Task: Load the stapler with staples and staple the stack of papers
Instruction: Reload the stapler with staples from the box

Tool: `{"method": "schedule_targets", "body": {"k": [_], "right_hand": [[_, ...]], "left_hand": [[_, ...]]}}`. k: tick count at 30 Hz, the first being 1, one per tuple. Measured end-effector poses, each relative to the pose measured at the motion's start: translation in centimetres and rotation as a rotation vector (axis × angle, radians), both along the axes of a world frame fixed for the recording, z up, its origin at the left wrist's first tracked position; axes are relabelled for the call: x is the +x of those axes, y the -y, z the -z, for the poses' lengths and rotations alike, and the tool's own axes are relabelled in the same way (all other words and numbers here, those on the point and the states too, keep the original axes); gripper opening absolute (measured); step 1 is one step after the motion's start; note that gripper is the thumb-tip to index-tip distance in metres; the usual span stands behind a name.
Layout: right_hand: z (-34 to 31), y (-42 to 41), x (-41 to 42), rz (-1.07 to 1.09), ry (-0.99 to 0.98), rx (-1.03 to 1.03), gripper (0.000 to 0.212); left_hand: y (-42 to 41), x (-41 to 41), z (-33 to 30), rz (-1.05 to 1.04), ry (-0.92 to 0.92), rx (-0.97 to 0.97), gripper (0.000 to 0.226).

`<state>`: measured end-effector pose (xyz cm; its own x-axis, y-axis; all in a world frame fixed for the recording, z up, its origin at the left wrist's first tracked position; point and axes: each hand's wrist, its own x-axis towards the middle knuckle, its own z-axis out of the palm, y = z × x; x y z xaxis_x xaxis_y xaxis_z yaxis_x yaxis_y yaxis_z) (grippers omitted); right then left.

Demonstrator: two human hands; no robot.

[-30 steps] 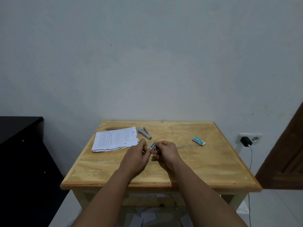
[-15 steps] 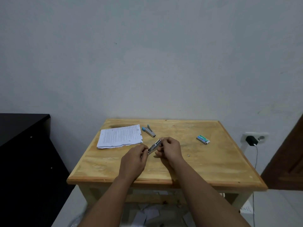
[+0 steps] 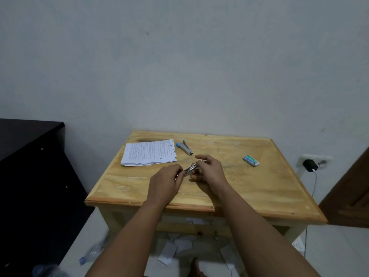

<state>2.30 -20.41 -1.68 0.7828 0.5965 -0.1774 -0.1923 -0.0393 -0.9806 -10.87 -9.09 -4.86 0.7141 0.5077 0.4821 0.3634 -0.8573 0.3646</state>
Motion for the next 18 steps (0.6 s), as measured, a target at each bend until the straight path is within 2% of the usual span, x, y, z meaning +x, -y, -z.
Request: {"method": "schedule_targets", "body": {"k": [9, 14, 18], "right_hand": [[-0.06, -0.07, 0.47, -0.059, 0.014, -0.083, 0.027], [0.18, -0.22, 0.50, -0.066, -0.015, -0.074, 0.028], [-0.23, -0.30, 0.41, -0.068, 0.014, -0.113, 0.026]], "left_hand": [[0.03, -0.21, -0.05, 0.019, 0.021, 0.020, 0.017], [-0.21, -0.48, -0.11, 0.052, 0.105, -0.177, 0.015], [-0.38, -0.54, -0.23, 0.060, 0.121, -0.259, 0.016]]}}
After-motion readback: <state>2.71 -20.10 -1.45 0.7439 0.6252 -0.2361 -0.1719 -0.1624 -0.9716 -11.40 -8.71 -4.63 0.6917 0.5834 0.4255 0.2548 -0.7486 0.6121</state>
